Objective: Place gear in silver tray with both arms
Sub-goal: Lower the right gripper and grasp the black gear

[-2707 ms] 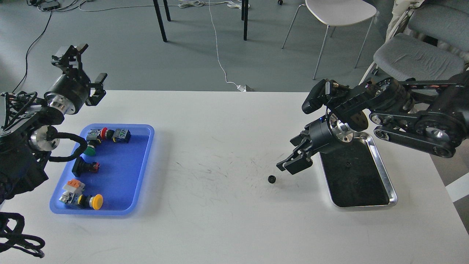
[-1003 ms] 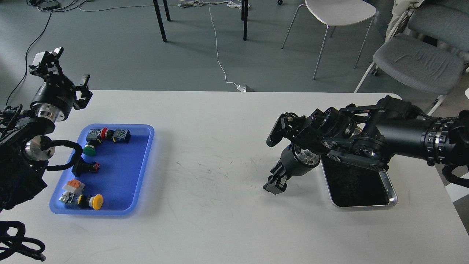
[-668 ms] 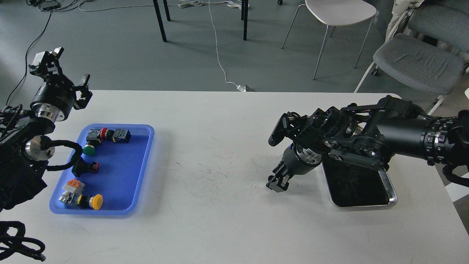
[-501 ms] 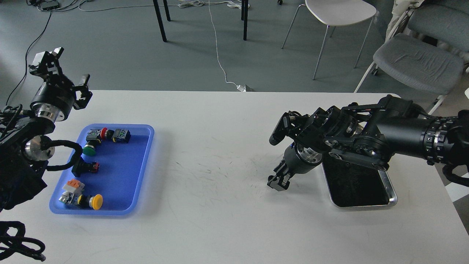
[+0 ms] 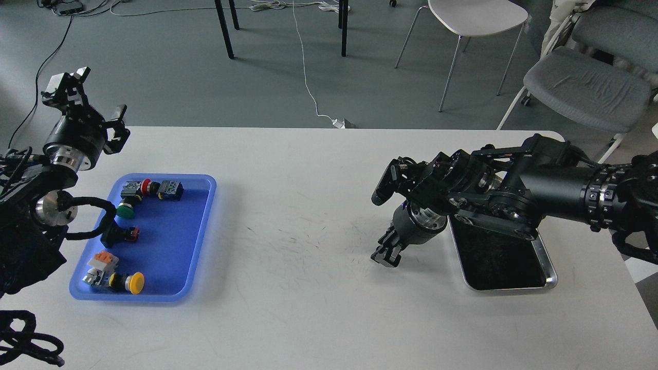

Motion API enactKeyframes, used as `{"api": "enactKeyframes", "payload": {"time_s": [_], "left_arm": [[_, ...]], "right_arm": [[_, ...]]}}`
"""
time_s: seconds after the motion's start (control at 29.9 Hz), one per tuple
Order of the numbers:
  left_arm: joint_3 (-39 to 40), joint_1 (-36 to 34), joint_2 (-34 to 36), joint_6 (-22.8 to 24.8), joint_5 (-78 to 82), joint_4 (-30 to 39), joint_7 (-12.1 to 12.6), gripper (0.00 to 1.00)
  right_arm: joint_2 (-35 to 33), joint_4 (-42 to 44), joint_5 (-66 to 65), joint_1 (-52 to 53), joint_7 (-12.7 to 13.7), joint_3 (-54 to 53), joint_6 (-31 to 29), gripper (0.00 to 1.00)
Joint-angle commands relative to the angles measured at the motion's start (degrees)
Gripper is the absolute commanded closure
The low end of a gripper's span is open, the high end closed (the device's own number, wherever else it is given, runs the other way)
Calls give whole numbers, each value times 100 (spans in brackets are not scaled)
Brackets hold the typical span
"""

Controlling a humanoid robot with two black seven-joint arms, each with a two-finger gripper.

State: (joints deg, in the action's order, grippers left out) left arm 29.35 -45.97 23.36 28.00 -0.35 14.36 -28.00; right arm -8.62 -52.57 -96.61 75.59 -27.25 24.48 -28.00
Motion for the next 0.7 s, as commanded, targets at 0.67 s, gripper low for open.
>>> {"api": "enactKeyframes", "payload": {"time_s": [0.67], "left_arm": [[0,70,11,0,0,-12,0,2]], "right_arm": [[36,80,-7,44,-43,145,0,85]]}}
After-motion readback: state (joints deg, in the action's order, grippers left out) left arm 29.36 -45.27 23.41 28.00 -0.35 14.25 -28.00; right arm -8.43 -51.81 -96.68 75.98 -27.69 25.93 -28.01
